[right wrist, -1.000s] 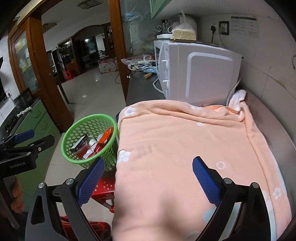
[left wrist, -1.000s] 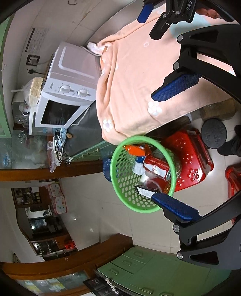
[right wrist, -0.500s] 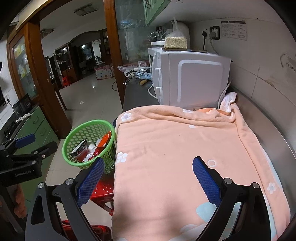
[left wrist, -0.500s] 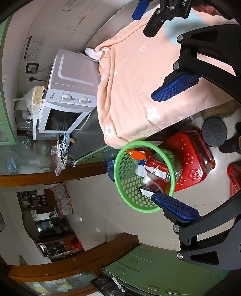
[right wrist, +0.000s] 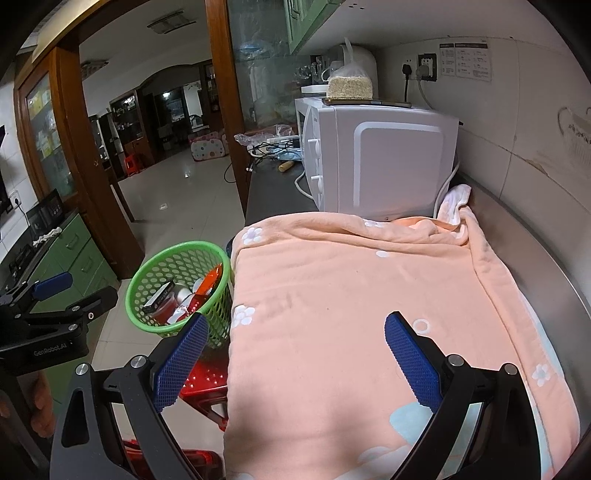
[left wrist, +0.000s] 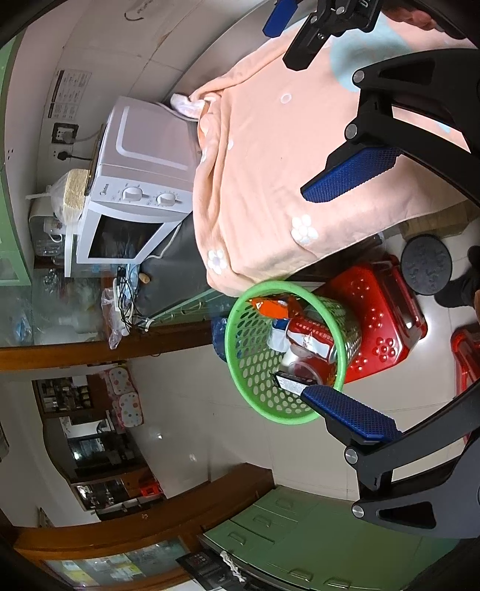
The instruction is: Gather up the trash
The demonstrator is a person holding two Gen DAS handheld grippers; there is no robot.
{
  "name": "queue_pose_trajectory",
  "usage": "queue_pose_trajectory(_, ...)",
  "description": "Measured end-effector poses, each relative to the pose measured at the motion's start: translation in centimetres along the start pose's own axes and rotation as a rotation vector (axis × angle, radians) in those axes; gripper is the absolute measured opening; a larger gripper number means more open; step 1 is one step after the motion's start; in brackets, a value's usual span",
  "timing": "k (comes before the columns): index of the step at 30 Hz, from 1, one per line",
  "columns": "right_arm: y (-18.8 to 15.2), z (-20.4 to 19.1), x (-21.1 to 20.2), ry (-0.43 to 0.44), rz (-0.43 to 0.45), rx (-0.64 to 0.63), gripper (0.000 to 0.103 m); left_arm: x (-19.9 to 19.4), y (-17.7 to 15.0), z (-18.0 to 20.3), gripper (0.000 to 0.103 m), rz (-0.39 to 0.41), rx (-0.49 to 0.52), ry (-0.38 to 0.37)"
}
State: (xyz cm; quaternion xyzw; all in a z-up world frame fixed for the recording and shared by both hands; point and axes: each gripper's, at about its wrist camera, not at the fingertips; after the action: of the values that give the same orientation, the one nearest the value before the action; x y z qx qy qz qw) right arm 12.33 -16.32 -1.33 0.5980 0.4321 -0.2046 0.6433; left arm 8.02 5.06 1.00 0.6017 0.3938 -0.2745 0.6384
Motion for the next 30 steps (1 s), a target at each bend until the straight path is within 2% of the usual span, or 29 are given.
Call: queue_pose_trajectory(30,-0.50,0.38,-0.26,-0.002,0.005,0.010,0.093,-0.02,-0.04,0.69,0.098,-0.004,0.005,0.002)
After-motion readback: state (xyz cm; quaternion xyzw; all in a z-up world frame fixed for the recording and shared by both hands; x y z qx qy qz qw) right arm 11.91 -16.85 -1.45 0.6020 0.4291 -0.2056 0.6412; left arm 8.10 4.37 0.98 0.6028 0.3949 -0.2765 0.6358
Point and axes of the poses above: each gripper's, at about its wrist camera, not at the fingertips, and x roughly the way its jaws point, z to its right, y to its top, and after that the axes turned 13 degrees about -z, right-handed
